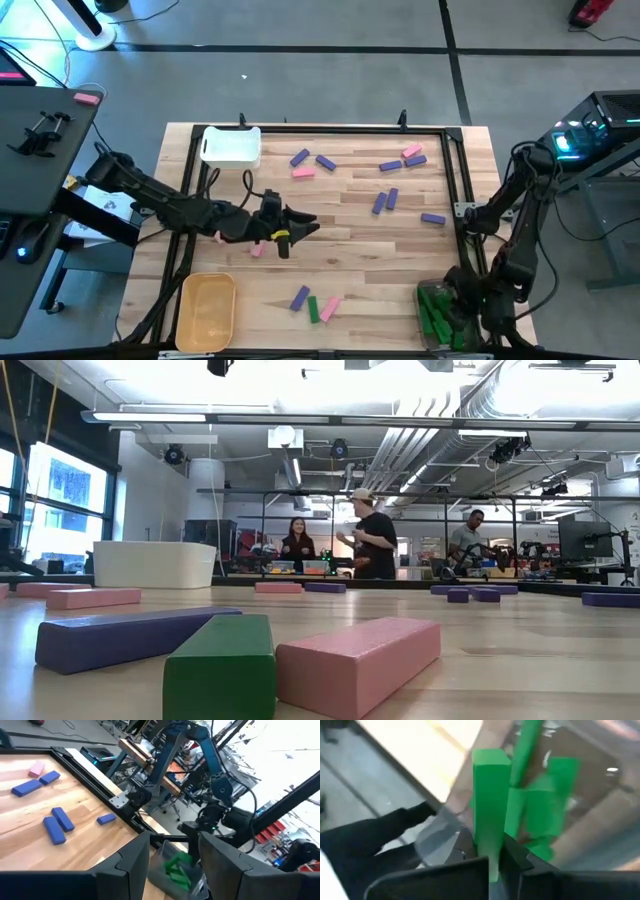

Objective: Sort blocks
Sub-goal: Put the green wooden block into the black bin

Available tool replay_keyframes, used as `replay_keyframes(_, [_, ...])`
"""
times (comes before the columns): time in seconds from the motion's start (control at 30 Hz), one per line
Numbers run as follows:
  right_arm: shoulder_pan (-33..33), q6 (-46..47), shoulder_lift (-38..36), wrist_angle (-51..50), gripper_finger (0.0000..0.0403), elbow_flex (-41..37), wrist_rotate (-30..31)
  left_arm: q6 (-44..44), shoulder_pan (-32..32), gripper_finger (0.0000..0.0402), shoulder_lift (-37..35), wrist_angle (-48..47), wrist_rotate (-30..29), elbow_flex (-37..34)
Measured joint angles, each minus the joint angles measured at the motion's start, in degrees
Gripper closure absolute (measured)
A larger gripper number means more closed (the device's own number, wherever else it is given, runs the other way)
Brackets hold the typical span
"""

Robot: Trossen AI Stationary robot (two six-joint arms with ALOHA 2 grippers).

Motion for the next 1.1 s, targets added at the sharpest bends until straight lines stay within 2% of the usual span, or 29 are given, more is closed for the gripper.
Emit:
replay_keyframes(0.1, [0.0, 0.2, 0.0, -2.6, 0.0403, 0.0, -2.9, 0.0, 0.0, 0.0243, 0.0, 0.6, 0.9, 0.0])
replay_keyframes(0.27, [0.0, -0.7, 0.0, -1.1, 0.0403, 0.0, -4.2, 0.0, -0.3, 0.0243, 0.0, 0.4, 1.1, 0.0])
replay_keyframes(0.53, [0.0, 7.7, 0.0, -7.2, 0.0403, 0.0, -12.3, 0.0, -0.3, 0.0243, 0.0, 0.3, 1.0, 0.0])
replay_keyframes(0.9, [0.0, 5.0, 0.0, -1.9, 0.0401, 0.0, -9.6, 0.1, -0.3, 0.0243, 0.0, 0.3, 1.1, 0.0])
replay_keyframes(1.0, [-0.4, 5.3, 0.0, -1.8, 0.0379, 0.0, -9.7, 0.2, -0.3, 0.0243, 0.0, 0.3, 1.2, 0.0])
replay_keyframes(1.1, [-1.1, 3.6, 0.0, 0.9, 0.0332, 0.0, -9.7, 1.4, -0.2, 0.0243, 0.0, 0.2, 1.7, 0.0])
